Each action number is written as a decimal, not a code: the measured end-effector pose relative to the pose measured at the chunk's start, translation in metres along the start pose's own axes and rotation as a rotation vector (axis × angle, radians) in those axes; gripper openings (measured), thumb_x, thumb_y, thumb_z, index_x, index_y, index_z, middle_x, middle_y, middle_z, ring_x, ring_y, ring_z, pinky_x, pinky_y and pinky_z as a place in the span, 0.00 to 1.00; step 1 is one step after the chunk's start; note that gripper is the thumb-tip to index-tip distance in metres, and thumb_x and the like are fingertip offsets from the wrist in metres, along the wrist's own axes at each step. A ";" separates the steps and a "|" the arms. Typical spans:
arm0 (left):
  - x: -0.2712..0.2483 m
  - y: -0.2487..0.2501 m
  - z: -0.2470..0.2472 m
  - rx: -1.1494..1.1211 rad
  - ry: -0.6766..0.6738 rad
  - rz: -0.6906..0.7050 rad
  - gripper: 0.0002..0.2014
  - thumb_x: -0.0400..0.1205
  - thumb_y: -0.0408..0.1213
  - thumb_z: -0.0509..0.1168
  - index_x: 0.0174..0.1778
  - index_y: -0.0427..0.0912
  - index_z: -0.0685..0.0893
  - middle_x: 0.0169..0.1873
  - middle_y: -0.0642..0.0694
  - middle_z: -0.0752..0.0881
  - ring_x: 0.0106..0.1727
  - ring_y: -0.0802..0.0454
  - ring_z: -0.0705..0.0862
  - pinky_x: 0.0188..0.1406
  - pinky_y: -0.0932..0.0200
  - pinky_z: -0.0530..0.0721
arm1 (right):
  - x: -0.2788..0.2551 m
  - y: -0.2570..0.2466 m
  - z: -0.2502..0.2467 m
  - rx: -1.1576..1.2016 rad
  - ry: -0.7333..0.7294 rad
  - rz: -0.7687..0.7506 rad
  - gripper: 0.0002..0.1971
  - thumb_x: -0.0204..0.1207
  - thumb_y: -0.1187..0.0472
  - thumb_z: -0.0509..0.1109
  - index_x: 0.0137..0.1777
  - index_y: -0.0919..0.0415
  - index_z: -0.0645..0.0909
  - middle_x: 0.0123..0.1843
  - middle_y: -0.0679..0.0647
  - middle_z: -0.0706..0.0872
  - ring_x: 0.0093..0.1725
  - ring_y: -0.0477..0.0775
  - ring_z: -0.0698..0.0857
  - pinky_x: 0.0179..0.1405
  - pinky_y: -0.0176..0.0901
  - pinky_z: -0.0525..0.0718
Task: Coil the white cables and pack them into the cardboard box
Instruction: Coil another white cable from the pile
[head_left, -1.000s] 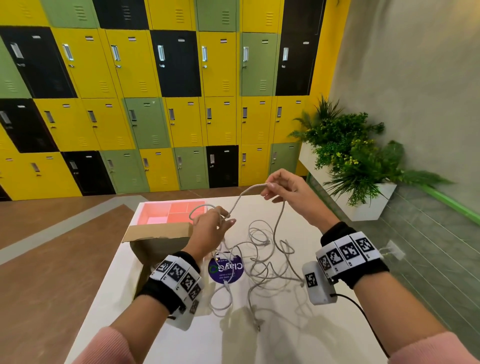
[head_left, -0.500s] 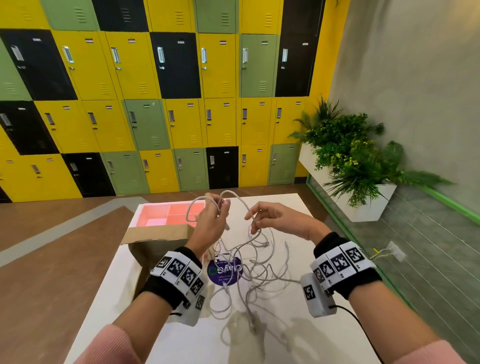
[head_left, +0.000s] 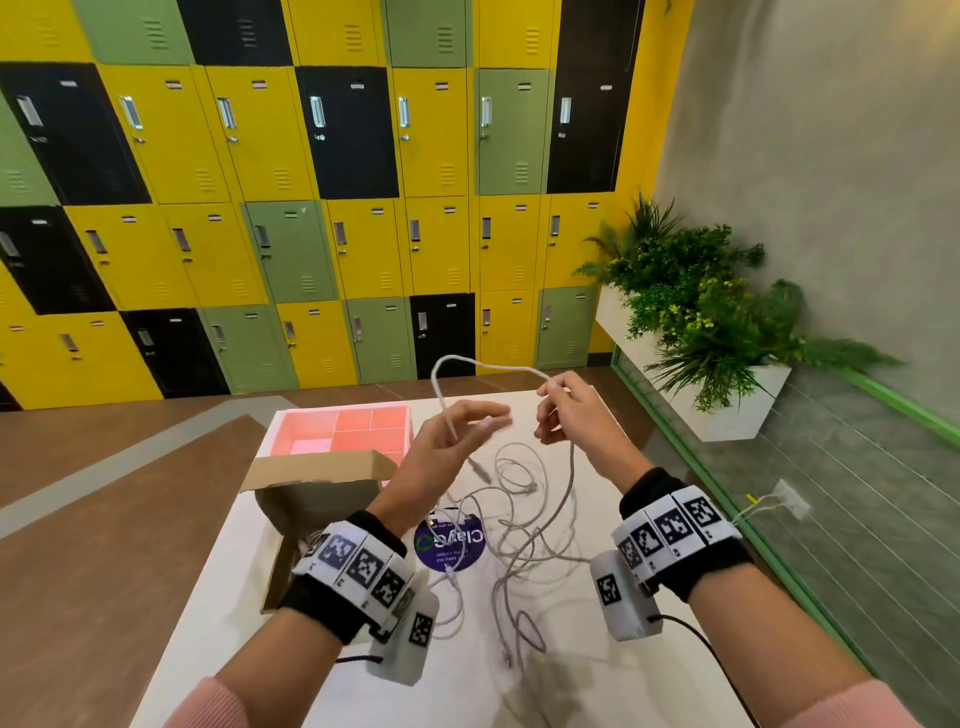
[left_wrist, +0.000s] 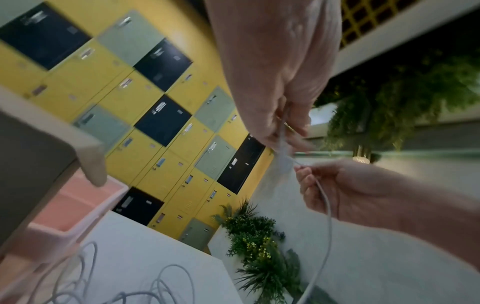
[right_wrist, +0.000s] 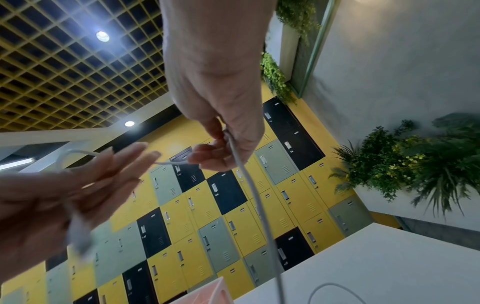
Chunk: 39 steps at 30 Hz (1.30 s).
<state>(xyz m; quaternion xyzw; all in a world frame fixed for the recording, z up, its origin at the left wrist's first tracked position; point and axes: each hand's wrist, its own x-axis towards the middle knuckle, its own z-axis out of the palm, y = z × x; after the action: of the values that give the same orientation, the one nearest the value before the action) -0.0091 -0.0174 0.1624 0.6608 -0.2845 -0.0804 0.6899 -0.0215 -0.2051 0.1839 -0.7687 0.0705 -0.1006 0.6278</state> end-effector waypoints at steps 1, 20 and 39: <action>-0.002 0.002 0.000 -0.049 -0.034 -0.036 0.10 0.85 0.32 0.60 0.58 0.35 0.83 0.47 0.45 0.90 0.47 0.52 0.89 0.51 0.64 0.85 | 0.001 0.000 -0.002 0.038 0.042 0.001 0.10 0.87 0.62 0.51 0.50 0.62 0.74 0.34 0.54 0.81 0.27 0.50 0.83 0.28 0.39 0.81; 0.023 0.015 -0.034 -0.197 0.279 0.032 0.18 0.90 0.41 0.47 0.70 0.39 0.75 0.57 0.47 0.87 0.49 0.54 0.87 0.47 0.63 0.82 | -0.006 0.015 -0.003 -0.801 -0.429 -0.304 0.13 0.85 0.54 0.59 0.52 0.55 0.85 0.39 0.49 0.84 0.35 0.43 0.77 0.34 0.28 0.70; 0.017 -0.001 -0.007 0.121 -0.054 -0.182 0.27 0.89 0.53 0.41 0.35 0.41 0.76 0.20 0.56 0.64 0.22 0.59 0.59 0.22 0.64 0.56 | -0.006 -0.017 0.007 -0.362 -0.241 -0.478 0.08 0.79 0.58 0.69 0.49 0.63 0.79 0.33 0.42 0.76 0.30 0.40 0.70 0.30 0.30 0.67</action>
<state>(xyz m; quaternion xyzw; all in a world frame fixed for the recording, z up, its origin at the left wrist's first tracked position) 0.0085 -0.0200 0.1660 0.7218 -0.2463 -0.1433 0.6308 -0.0257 -0.1934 0.1987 -0.8690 -0.1701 -0.1393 0.4434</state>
